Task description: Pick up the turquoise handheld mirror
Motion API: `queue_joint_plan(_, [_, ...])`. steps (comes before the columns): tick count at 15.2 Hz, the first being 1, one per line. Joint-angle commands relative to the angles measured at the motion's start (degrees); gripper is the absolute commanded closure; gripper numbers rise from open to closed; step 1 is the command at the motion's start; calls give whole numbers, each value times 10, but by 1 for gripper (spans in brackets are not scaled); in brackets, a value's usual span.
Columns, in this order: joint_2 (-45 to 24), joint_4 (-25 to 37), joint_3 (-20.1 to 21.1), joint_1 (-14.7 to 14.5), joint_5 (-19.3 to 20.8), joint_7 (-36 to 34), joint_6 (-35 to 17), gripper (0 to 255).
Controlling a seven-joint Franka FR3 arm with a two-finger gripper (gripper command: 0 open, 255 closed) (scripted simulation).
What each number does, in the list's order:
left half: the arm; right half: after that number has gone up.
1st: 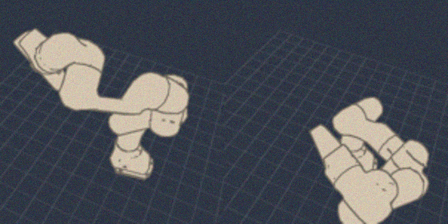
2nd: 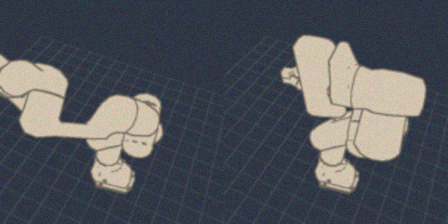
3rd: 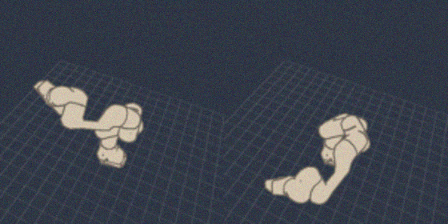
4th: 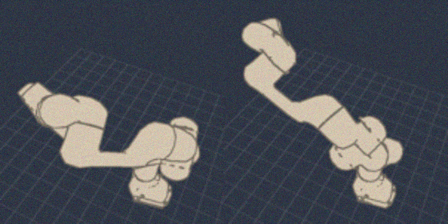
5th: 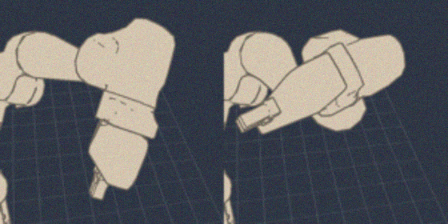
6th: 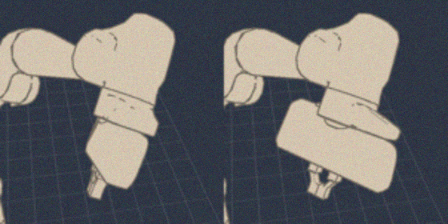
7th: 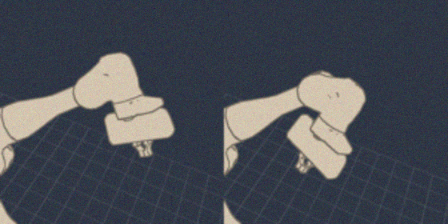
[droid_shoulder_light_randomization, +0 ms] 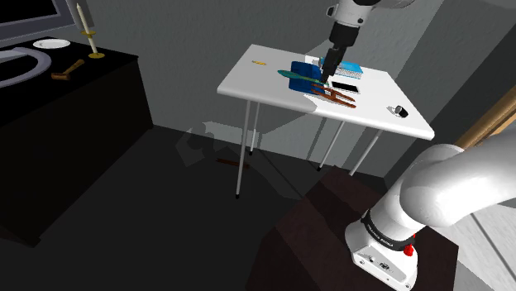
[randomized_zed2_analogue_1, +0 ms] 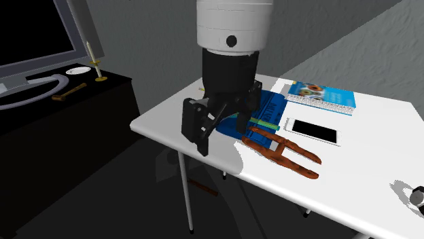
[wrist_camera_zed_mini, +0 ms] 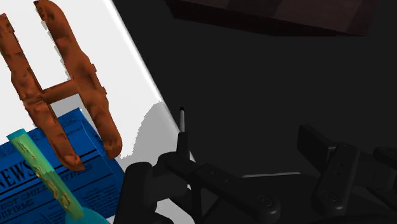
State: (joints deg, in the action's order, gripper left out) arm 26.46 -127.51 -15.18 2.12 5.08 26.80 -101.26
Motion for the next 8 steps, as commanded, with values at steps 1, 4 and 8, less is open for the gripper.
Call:
queue_joint_plan(1, [-29,10,-19,1,3,32,-25,0])
queue_joint_plan(4, [-85,44,-45,-1,-4,78,-56,0])
queue_joint_plan(8, [-167,100,-76,-2,-27,142,-89,0])
